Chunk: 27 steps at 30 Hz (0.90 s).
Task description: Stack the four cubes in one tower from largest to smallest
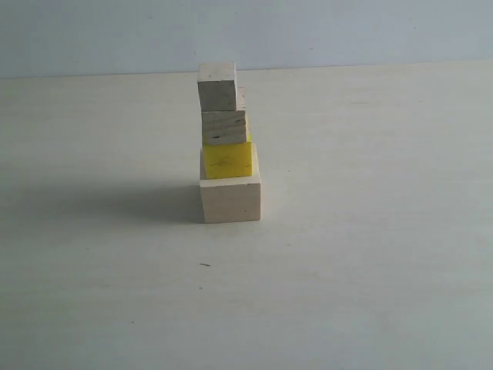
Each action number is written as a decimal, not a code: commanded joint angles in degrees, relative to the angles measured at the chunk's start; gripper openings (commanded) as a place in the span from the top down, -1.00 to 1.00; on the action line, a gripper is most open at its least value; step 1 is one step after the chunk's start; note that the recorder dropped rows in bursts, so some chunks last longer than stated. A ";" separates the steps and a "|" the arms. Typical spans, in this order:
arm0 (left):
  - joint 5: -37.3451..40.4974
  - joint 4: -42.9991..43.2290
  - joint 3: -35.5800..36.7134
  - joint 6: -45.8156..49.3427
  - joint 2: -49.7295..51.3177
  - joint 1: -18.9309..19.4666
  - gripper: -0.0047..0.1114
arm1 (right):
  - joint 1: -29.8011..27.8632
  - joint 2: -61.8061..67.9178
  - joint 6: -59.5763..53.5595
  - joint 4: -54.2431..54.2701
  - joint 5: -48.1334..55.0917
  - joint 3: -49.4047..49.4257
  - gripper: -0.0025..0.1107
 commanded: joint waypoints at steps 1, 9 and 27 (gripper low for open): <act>-0.34 0.23 0.16 0.09 -0.37 0.07 0.92 | -0.30 -0.36 -45.56 46.68 4.19 1.44 0.96; -0.34 0.23 0.16 0.09 -0.37 0.07 0.92 | -0.30 -0.36 -83.91 84.01 14.46 1.44 0.96; -0.34 0.23 0.16 0.09 -0.37 0.07 0.92 | -0.30 -11.28 -86.38 82.47 19.82 14.93 0.96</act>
